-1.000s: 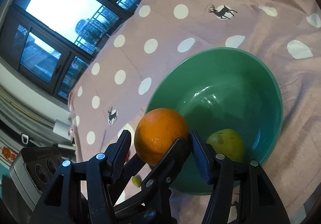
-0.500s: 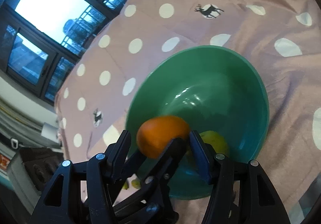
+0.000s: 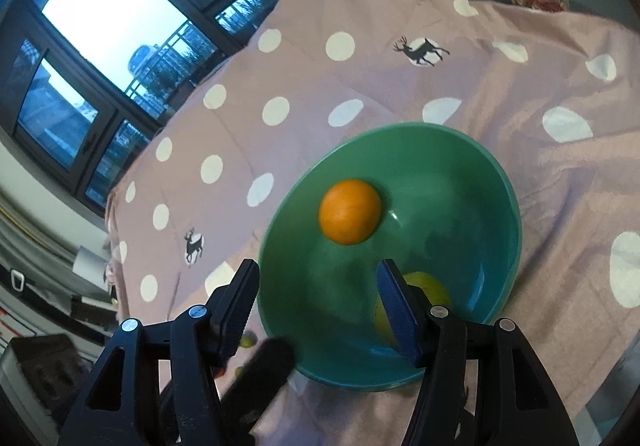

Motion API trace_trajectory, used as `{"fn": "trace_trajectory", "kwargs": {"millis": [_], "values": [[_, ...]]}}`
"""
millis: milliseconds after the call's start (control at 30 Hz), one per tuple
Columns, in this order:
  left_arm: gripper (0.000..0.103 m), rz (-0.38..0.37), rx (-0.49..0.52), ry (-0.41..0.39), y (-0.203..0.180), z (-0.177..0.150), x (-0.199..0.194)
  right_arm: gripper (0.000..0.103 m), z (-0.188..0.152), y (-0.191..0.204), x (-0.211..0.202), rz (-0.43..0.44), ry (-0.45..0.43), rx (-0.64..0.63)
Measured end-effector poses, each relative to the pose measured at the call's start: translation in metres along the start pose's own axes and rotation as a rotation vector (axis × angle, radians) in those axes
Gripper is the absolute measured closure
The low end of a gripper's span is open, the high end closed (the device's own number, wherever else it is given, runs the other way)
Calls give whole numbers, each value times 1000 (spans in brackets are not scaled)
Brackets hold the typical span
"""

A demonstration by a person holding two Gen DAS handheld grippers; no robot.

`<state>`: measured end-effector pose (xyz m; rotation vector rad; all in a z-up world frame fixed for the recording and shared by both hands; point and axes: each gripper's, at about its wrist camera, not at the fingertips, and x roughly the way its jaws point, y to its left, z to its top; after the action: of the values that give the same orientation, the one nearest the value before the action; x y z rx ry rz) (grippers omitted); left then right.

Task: Organize fruits
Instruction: 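Withdraw the right gripper from the bowl toward the cherry tomatoes, then close the right gripper around a cherry tomato in the cluster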

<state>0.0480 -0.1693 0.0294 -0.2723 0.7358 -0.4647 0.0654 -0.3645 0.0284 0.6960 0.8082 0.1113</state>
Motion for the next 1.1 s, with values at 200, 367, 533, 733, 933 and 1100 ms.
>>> {"fn": "trace_trajectory", "kwargs": {"millis": [200, 367, 533, 733, 933, 1100], "values": [[10, 147, -119, -86, 45, 5, -40, 40, -3, 16, -6, 8, -32, -50], [3, 322, -243, -165, 87, 4, -72, 40, -11, 40, -3, 52, -15, -114], [2, 418, -354, -167, 124, -3, -90, 39, -24, 62, 18, 131, 97, -150], [3, 442, -448, -108, 147, -10, -85, 39, -40, 94, 44, 202, 186, -206], [10, 456, -404, -5, 153, -13, -69, 39, -54, 121, 84, 178, 285, -271], [24, 455, -396, 109, 167, -20, -49, 42, -63, 129, 121, 184, 390, -286]]}}
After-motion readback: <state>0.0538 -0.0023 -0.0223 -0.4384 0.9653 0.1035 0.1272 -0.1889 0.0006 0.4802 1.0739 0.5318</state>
